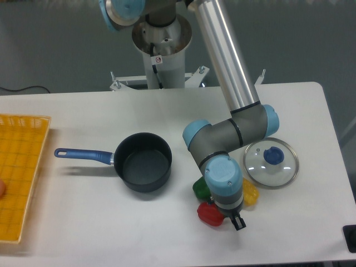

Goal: Pick up the red pepper
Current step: 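Close the gripper around the red pepper, then lift the red pepper and carry it toward the saucepan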

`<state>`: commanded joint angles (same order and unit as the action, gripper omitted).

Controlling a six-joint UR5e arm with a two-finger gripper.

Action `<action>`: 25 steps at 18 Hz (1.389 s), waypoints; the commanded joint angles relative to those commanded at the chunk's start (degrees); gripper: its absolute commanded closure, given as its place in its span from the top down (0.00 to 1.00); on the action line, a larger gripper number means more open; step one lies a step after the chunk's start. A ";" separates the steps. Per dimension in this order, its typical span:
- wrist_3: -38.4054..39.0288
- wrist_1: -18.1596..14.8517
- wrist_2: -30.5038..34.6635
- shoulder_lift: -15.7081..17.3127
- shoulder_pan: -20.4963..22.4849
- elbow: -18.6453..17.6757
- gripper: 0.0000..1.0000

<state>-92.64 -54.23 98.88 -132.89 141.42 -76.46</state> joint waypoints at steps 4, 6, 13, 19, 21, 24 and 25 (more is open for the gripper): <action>1.41 -0.09 -0.35 1.23 0.00 0.00 0.00; 1.49 -0.17 -0.44 2.63 0.00 -0.44 0.00; 7.37 -1.14 -2.98 9.04 0.09 -4.04 0.00; 17.04 -10.09 -5.88 14.32 0.00 -4.75 0.00; 18.28 -13.87 -6.15 15.46 0.09 -4.48 0.00; 18.28 -17.92 -6.15 17.40 0.52 -4.22 0.00; 18.20 -19.06 -6.15 17.93 0.61 -4.13 0.00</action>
<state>-74.44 -73.29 92.72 -114.97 142.03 -80.60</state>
